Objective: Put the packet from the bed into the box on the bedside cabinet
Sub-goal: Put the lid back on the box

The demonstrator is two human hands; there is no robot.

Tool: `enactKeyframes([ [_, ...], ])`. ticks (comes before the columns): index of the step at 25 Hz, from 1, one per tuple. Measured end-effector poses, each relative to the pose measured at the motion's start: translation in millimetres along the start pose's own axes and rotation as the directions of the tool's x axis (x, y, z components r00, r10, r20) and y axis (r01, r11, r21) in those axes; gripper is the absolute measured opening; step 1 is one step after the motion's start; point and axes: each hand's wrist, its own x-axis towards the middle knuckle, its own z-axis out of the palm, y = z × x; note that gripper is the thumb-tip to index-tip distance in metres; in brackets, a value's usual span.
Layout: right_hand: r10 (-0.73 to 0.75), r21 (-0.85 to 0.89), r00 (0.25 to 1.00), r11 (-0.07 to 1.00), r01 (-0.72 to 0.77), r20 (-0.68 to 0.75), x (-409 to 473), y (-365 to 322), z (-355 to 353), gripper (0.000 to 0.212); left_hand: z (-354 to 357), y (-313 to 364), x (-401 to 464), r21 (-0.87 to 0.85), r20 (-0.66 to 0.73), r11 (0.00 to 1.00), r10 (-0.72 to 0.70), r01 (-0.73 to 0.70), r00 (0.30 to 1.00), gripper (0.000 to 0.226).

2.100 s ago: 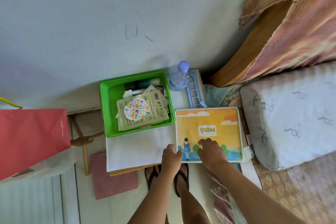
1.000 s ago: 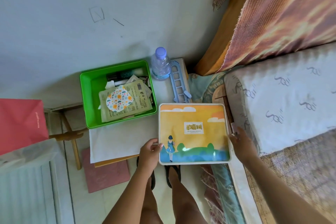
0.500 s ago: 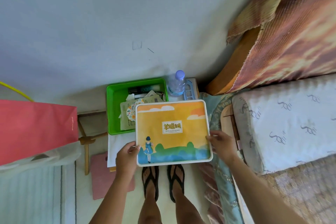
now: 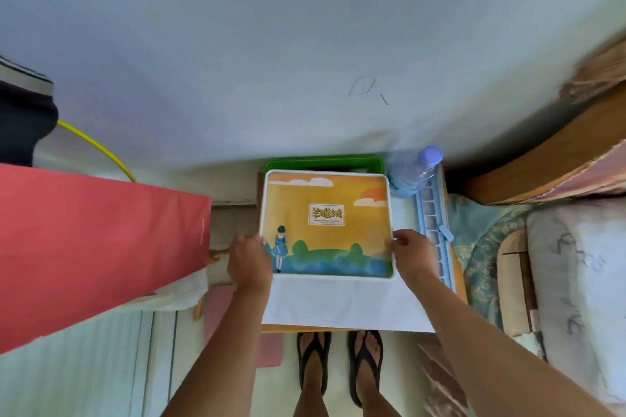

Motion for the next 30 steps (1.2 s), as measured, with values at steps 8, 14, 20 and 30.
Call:
enactKeyframes([
  [8,-0.061,-0.06,0.977,0.997,0.05,-0.202,25.8,-12.0,28.5,0.027,29.5,-5.9,25.6,0.147,-0.079,0.987,0.077,-0.065,0.994,0.02],
  [14,-0.085,-0.091,0.961,0.994,0.063,-0.262,28.7,-13.3,34.9,0.025,39.7,-8.0,29.3,0.215,-0.061,0.969,0.138,-0.122,0.989,0.038],
  [20,-0.077,-0.142,0.966,0.989,0.043,-0.247,27.2,-13.8,33.5,0.028,39.8,-8.6,26.4,0.176,-0.006,0.978,0.118,-0.115,0.993,0.039],
  [30,-0.426,-0.551,0.865,0.67,0.498,0.265,27.5,8.0,32.8,0.096,37.6,-2.1,40.9,0.162,0.319,0.795,0.518,-0.584,0.794,0.104],
])
